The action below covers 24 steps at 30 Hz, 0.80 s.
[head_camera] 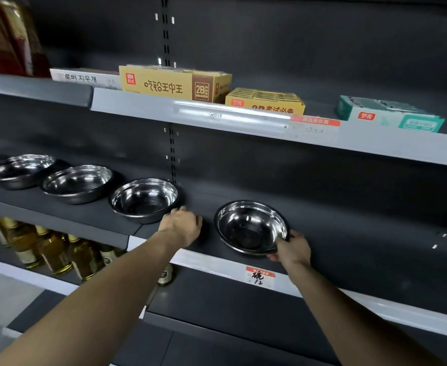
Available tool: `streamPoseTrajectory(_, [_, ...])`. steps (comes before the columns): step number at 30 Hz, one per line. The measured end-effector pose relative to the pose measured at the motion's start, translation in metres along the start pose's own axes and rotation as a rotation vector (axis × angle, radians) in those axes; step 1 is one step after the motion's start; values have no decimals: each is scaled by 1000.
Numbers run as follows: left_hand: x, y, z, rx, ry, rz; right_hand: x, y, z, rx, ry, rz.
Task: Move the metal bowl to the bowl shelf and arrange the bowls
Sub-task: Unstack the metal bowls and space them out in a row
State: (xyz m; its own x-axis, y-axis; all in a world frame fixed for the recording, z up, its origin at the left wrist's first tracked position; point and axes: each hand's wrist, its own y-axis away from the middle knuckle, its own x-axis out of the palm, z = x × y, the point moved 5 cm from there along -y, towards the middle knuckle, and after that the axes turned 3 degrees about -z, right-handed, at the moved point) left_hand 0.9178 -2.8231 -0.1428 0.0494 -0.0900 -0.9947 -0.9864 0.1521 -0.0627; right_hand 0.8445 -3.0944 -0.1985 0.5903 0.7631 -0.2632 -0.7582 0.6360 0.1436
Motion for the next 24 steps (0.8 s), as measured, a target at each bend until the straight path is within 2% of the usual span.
streamPoseTrajectory(8, [6,-4,39,-44,64,12,22,18,6,-69,92,18])
streamPoseTrajectory(19, [11,-9,43,73,90,19,23,29,12,-46,224,-49])
streamPoseTrajectory(24, [9,-15,57,111,94,8,14,39,24,-114,302,-278])
